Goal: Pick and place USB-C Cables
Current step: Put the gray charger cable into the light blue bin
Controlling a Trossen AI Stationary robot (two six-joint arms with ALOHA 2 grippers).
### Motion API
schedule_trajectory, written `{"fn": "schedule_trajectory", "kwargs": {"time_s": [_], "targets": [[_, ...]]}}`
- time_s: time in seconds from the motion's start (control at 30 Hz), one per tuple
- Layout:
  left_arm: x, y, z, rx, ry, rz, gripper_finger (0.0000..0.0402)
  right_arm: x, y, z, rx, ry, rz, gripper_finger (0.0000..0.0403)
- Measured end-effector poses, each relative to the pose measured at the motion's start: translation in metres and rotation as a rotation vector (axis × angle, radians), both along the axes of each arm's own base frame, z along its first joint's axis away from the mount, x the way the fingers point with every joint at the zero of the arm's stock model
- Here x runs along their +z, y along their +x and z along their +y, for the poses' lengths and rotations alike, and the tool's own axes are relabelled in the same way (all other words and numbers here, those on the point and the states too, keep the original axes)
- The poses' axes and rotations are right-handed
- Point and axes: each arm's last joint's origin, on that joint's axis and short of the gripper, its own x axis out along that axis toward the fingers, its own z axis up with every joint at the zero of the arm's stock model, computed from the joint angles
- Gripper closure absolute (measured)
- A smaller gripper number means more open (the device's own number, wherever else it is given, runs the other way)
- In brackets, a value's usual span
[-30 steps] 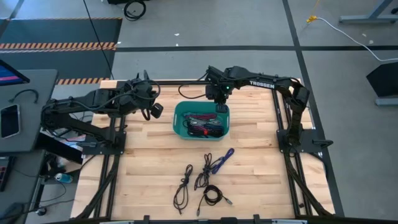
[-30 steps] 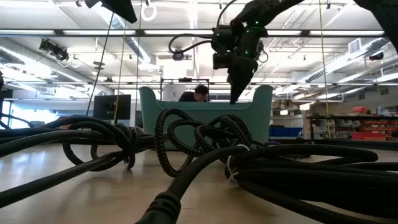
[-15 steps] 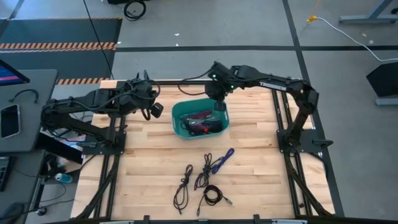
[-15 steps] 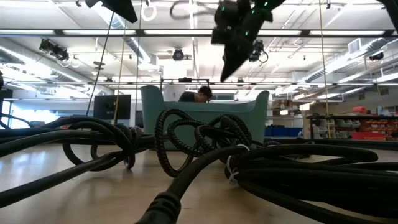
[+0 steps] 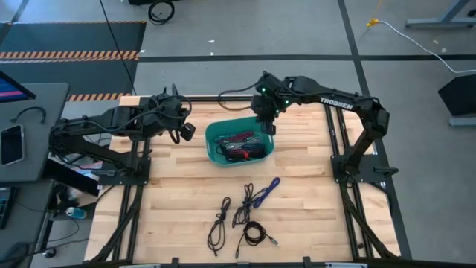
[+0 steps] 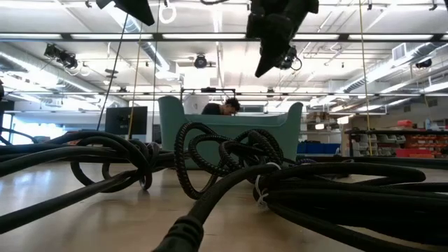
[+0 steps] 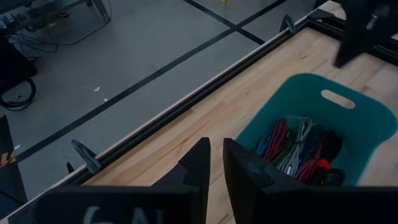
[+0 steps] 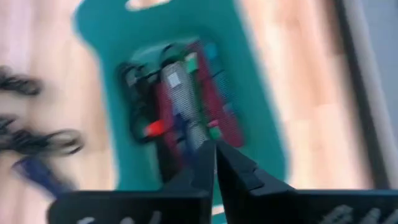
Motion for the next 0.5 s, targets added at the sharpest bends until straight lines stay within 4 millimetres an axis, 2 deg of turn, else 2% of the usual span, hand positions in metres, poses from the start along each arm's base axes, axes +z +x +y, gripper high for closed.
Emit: {"fn": "schedule_trajectory", "kwargs": {"time_s": [0.1, 0.3, 0.5], "targets": [[0.000, 0.000, 0.000, 0.000, 0.000, 0.000, 0.0351, -0.018, 0.003, 0.013, 0.065, 0.076, 0.062, 0.0397], [0.000, 0.000, 0.000, 0.000, 0.000, 0.000, 0.0351, -0.059, 0.000, 0.040, 0.149, 0.125, 0.194, 0.0400], [0.000, 0.000, 0.000, 0.000, 0.000, 0.000, 0.0351, -0.096, -0.009, 0.053, 0.143, 0.152, 0.295, 0.0401]]}}
